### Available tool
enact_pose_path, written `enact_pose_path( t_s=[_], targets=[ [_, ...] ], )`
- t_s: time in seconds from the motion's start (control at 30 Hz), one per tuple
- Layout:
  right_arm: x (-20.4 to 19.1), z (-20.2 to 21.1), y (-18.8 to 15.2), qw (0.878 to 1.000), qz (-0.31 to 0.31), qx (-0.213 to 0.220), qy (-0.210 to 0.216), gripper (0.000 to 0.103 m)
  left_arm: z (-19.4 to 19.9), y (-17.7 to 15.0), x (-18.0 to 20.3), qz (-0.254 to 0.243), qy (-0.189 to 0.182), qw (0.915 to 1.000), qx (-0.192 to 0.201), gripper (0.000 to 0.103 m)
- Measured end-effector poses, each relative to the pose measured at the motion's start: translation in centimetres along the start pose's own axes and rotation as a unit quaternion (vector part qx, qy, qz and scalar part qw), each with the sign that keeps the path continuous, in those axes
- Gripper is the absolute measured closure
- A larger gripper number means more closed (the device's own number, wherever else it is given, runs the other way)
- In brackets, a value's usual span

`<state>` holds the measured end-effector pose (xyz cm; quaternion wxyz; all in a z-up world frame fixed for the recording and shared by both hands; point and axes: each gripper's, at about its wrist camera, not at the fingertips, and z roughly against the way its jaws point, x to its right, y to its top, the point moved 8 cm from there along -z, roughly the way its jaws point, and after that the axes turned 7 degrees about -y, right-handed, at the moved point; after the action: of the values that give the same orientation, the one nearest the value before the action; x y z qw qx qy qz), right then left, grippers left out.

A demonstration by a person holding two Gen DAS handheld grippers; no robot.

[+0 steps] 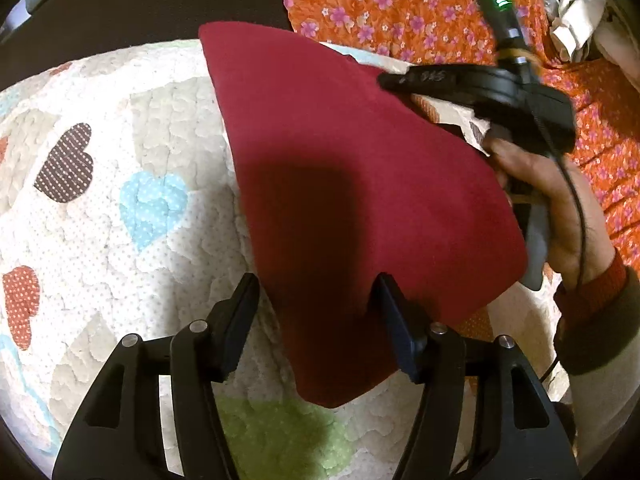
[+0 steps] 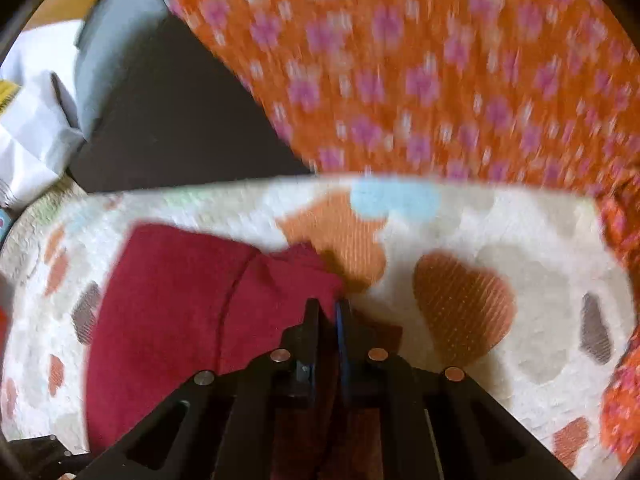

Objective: Fold small clothes

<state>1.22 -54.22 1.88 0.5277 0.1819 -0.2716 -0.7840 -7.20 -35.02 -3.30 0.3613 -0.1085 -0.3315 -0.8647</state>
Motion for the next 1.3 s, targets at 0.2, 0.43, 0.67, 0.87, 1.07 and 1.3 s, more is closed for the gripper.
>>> enact_pose_path(
  t_s=[0.2,0.43,0.67,0.87,1.07,1.3],
  targets=[
    [3.1,5.1,-0.4,0.995,-0.084,0.009,0.045,0.077,0.4,0.1,-0.2,0.001,0.003,1.0,-0.005,0.04],
    [-2.1,10.8,-6.7,0.996,-0.003,-0.007,0.084,0.077,1.0,0.3,-0.2,-0.004,0.017,0.9998,0.006,0.04],
    [-1.9,6.9,-9.4,0.999,0.047,-0.011,-0.019,0.077,0.8,0.3,0.1,-0.03,0.034,0.9989,0.012,0.04],
    [-0.9,8.6,-9.1,1.0,0.006,-0.016,0.016,0.077,1.1,0.4,0.1,-0.035,0.039,0.9985,0.016,0.04],
    [-1.0,12.0,-10.5,0.999,-0.019,-0.016,0.038,0.077,1.6,0.7,0.0,-0.034,0.044,0.9982,0.023,0.04],
    [-1.1,8.5,-13.8,0.994,-0.064,-0.064,0.057,0.076,1.8,0.8,-0.3,-0.029,0.044,0.9983,0.025,0.04]
  ],
)
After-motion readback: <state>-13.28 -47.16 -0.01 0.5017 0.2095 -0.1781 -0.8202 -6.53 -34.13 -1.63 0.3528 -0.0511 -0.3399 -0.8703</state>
